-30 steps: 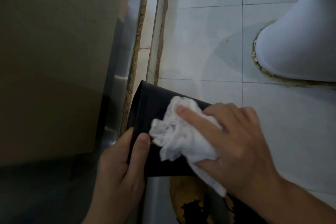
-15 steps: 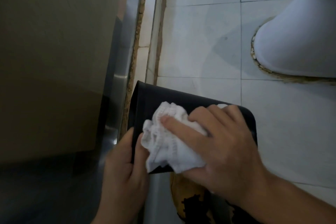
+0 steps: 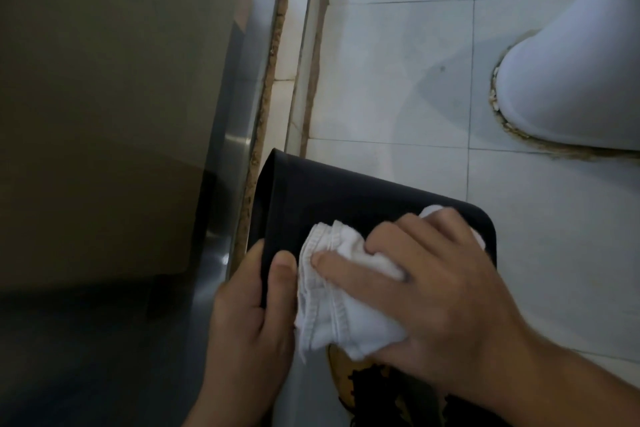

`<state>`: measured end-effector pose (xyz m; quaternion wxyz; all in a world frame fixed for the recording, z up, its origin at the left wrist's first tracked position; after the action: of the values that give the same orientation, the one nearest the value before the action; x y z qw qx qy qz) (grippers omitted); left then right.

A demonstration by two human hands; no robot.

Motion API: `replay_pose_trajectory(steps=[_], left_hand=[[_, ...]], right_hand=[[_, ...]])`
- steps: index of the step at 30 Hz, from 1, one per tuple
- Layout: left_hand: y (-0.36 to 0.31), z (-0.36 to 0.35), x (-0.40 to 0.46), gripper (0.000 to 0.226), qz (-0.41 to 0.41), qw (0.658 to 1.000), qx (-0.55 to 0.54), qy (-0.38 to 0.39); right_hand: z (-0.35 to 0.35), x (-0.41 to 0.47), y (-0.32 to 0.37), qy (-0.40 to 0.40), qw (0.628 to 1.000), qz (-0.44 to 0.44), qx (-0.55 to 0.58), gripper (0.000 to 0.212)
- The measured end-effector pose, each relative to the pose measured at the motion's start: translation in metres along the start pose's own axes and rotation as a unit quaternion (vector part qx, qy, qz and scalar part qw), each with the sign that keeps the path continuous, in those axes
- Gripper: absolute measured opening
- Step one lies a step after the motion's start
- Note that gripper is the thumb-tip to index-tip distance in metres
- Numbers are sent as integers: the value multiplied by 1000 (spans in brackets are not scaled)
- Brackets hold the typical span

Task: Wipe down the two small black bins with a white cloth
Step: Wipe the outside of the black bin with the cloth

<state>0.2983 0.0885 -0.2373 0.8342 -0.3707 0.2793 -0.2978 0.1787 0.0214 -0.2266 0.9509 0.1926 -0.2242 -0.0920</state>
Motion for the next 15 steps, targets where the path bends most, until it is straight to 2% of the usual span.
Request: replay_pose_trajectory(steps=[2, 5, 7, 10, 12, 13, 15], left_hand=[[-3, -1, -1, 25, -19, 999, 26, -2], [-8, -1, -3, 26, -24, 999, 33, -11], [-8, -2, -1, 26, -22, 999, 29, -8], [0, 1, 3, 27, -9, 1000, 9, -7], [5, 0, 2, 27, 1, 1000, -9, -3], [5, 0, 0, 27, 0, 1000, -6, -2], [3, -1, 0, 27, -3, 1000, 5, 4]], right_hand=[[1, 6, -21, 10, 999, -49, -8, 58], [9, 14, -60, -8, 988, -156, -2, 58], [9, 17, -55, -13, 991, -134, -6, 58], [4, 9, -12, -9, 1000, -20, 10, 56], [-2, 0, 2, 11, 1000, 14, 26, 55], [-4, 0, -1, 24, 999, 12, 24, 56], [0, 3, -22, 10, 999, -50, 14, 56]])
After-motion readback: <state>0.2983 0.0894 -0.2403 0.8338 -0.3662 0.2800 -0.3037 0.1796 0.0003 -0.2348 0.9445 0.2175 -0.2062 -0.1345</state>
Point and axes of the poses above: each hand's wrist, its own x-axis towards the middle knuckle, its own z-axis out of the back of the hand, y = z × x, the point moved 10 cm from there along x, towards the middle knuckle, and after that the axes turned 11 degrees about z, right-handed, at the moved point
